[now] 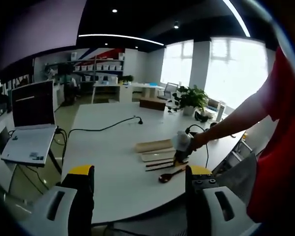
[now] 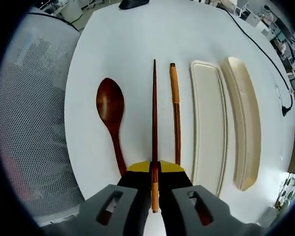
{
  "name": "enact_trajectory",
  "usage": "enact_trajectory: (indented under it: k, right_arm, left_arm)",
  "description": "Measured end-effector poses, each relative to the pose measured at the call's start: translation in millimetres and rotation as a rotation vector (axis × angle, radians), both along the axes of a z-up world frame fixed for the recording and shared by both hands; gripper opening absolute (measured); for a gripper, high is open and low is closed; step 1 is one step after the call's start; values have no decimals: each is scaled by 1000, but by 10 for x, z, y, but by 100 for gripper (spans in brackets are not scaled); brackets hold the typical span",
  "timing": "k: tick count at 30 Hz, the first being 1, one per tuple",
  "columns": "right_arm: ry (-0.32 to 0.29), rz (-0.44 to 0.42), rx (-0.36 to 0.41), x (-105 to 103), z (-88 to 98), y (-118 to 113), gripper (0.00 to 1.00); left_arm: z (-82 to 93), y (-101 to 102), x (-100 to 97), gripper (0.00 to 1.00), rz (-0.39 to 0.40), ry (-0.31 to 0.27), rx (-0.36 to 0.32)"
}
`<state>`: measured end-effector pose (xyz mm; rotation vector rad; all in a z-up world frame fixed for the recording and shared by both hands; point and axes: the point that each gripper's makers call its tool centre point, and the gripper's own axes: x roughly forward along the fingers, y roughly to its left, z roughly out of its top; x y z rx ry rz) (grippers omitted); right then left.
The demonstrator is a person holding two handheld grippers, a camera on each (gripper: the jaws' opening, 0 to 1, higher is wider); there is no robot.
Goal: Arrange the utensils inside the cutlery case until each visible utensil rests in its matching compartment.
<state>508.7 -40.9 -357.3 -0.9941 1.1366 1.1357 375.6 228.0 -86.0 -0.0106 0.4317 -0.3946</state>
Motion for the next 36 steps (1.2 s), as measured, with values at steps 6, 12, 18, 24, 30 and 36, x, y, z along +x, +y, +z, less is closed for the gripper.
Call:
enact_trajectory:
  k: [6,12,18,24,30,36]
  right_arm:
    - [16,-35,28,61,139,4,0]
    - [23,-46,31,58,203,-16,0]
    - [32,-49,26,62,235,-56,0]
    - [51,-65,24,43,301,-98,0]
    - [65,-79,29,117,463,-158,0]
    - [42,-66,22,208,589,-210,0]
  left_arm:
    - [-10,-4,-8,78,-4,0,-3]
    - [-14,-18,-11,78,-11,-2,-8]
    - [6,-14,0,78,-14,-8,-9]
    - [9,9,16,78,-14,-10,-3]
    - [39,75,81,78,18,-27,-31]
    - [22,77,74,78,5,-22,-14]
